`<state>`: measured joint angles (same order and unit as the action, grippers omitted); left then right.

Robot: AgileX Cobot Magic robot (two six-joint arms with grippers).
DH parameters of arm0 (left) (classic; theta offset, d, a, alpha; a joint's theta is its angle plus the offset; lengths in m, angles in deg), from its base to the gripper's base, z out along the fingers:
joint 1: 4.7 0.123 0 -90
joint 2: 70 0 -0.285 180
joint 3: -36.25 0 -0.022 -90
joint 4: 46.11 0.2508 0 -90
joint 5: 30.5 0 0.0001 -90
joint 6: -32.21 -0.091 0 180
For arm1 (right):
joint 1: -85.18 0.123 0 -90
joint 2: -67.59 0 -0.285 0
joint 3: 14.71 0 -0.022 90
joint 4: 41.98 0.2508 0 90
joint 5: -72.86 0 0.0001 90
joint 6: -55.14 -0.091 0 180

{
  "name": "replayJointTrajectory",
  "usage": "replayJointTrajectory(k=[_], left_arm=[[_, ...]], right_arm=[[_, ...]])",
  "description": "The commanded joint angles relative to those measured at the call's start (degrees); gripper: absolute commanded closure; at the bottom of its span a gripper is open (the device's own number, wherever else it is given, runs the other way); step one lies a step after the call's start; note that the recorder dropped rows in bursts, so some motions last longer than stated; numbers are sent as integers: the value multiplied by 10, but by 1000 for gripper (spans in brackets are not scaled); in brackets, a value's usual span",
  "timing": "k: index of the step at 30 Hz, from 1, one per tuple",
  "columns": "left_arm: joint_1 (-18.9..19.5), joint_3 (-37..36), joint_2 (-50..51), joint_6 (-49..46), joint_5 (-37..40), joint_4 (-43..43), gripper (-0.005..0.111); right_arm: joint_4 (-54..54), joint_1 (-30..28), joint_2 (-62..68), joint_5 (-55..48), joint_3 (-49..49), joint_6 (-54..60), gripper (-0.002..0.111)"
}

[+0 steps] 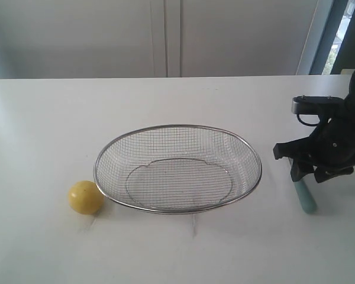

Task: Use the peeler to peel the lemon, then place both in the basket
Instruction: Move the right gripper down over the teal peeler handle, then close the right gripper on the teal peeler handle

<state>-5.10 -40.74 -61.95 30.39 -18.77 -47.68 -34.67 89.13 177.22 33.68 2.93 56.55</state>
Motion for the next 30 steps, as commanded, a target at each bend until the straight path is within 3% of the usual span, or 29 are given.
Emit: replayJointTrajectory(k=[1, 30], left_arm=[[-3, -2, -3, 4, -1, -1, 107], [-3, -2, -3, 4, -1, -1, 107]], right_arm=[[5, 0, 9, 16, -3, -2, 63], [5, 0, 71, 36, -3, -2, 63]])
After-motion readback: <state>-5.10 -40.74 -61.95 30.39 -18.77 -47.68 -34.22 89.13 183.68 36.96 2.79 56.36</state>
